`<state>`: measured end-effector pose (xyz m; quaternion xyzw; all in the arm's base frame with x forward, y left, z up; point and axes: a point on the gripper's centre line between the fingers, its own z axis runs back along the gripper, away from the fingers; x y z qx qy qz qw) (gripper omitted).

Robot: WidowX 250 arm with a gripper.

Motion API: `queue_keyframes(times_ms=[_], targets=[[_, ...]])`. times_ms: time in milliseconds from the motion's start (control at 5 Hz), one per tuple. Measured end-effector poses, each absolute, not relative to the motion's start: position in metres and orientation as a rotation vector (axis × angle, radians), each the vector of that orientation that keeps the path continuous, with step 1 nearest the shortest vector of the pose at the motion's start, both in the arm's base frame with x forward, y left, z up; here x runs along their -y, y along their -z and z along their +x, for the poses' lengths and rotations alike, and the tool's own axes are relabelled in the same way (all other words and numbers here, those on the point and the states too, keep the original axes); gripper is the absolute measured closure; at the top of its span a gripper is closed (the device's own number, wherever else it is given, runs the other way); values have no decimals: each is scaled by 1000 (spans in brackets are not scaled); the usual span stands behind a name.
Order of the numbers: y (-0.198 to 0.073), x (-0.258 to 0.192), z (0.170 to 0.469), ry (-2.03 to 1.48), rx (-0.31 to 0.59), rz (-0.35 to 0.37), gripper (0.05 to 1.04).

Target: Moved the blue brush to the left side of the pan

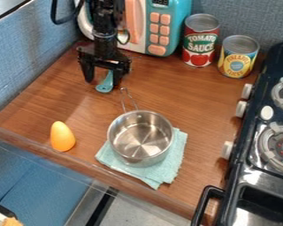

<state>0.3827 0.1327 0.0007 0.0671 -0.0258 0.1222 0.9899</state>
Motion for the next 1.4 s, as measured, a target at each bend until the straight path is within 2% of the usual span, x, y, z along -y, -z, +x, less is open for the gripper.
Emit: queue_keyframes(times_ms=[200,400,600,800,1000,1200,1400], targets=[[0,-133,383,-247,56,143,247],[4,-127,381,-231,42,138,552],[5,-122,374,-220,34,116,662],[-5,-125,361,-212,37,88,662],[-38,-127,339,-205,97,67,791],[-36,-127,302,-179,63,61,973],[-24,-135,269,-152,38,62,1032]])
